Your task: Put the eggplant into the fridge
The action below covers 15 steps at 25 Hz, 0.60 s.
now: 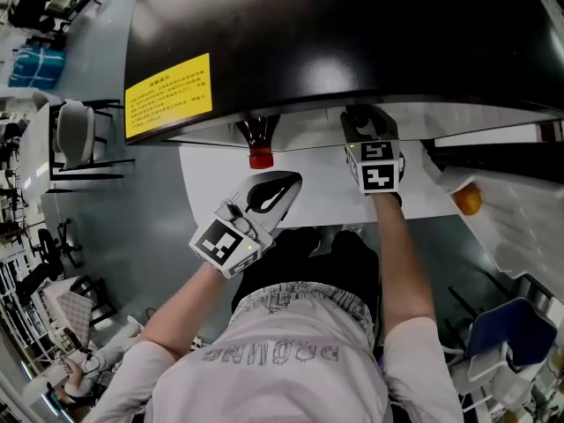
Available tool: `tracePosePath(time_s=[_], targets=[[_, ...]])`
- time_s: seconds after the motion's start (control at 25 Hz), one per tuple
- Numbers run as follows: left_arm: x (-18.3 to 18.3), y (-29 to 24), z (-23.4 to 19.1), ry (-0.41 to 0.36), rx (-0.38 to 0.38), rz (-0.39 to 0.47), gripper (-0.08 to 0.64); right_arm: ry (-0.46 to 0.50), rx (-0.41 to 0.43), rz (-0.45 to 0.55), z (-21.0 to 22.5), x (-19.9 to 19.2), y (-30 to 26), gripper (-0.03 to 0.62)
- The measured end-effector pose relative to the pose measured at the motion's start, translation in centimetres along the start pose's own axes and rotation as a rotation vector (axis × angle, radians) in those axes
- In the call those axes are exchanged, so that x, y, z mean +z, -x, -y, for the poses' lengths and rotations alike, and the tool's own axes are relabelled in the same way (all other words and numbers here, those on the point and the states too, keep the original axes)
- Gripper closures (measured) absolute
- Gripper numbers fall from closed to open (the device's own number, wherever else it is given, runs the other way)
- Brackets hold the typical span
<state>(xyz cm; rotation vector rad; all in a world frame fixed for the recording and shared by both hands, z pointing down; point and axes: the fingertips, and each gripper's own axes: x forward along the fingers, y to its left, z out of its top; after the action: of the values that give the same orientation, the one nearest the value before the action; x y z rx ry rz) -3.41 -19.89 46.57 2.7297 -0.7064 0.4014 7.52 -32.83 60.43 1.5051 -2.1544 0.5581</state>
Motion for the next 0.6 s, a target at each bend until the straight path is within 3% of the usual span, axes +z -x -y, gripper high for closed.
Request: tracePosePath(time_s=[0.6], targets=[[0.0,-0.3,-0.2,0.013,-0.011,0.003,0.552,0.066,-0.04,-0.093,0.3,-0.9,-1.6,0.383]])
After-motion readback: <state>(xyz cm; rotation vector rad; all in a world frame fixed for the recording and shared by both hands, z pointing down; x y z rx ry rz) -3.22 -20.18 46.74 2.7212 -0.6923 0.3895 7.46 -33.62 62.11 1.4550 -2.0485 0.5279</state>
